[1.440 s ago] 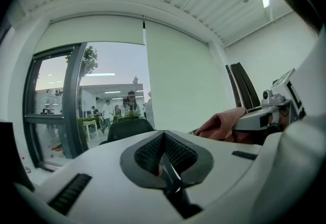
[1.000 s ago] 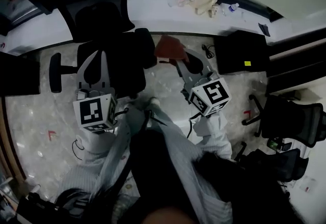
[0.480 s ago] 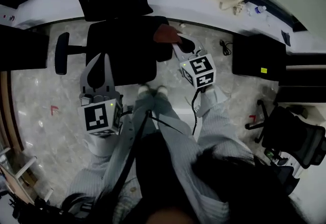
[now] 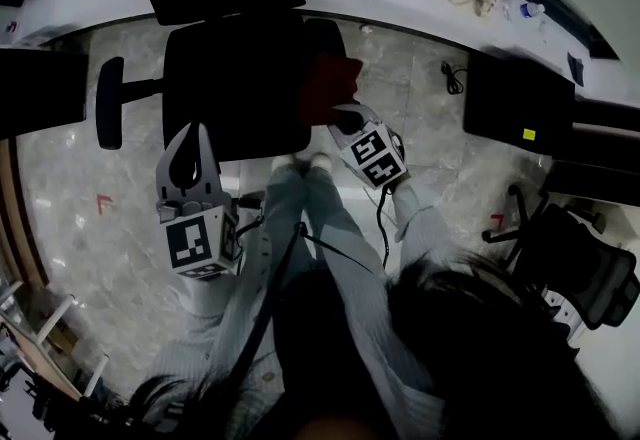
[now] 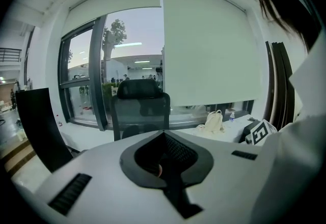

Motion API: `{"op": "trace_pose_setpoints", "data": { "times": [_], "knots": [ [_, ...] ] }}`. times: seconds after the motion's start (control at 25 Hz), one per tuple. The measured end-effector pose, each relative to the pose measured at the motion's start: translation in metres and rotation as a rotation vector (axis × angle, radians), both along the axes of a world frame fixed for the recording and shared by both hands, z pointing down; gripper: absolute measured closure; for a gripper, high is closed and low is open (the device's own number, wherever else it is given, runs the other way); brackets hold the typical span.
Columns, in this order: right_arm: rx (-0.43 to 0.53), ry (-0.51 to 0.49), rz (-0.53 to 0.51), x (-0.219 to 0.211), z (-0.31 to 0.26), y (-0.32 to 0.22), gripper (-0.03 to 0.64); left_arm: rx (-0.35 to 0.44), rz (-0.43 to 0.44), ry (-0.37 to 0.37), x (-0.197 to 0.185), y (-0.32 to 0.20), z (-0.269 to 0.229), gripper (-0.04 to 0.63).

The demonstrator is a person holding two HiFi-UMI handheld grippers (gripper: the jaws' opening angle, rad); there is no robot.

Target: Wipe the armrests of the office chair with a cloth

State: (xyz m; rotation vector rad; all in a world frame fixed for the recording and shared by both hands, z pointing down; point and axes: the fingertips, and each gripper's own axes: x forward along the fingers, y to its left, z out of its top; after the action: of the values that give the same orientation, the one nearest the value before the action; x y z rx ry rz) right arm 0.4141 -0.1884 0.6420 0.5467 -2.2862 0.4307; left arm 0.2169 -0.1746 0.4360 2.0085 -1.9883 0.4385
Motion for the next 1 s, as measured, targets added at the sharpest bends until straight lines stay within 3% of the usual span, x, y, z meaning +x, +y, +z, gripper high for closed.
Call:
{"op": "trace_pose_setpoints", "data": {
  "times": [0.2, 0.56, 0.72, 0.88, 1.0],
  "knots": [
    [-0.01, -0.003, -0.023, 0.007, 0.003, -0.003, 0.589, -0.027, -0.022, 0.004, -0.001, -0.005, 0.006, 0.592],
    [0.014, 0.088, 0.082, -0.006, 0.034, -0.145, 0.589, -0.055, -0.041, -0.007, -0.018, 0.004, 0.021, 0.592],
    [0.009, 0.117, 0.127, -0.015, 0.042, -0.183, 0.589, -0.061, -0.048, -0.019, -0.029, 0.006, 0.022, 0.592],
    [-0.035, 0.105, 0.146, -0.021, 0.04, -0.176, 0.589, -0.061, -0.042, -0.016, -0.035, 0.005, 0.024, 0.592],
    [-0.071, 0.076, 0.071, -0.023, 0.031, -0.132, 0.589, -0.052, -0.025, -0.01, -0.03, 0.001, 0.022, 0.592]
  ]
}}
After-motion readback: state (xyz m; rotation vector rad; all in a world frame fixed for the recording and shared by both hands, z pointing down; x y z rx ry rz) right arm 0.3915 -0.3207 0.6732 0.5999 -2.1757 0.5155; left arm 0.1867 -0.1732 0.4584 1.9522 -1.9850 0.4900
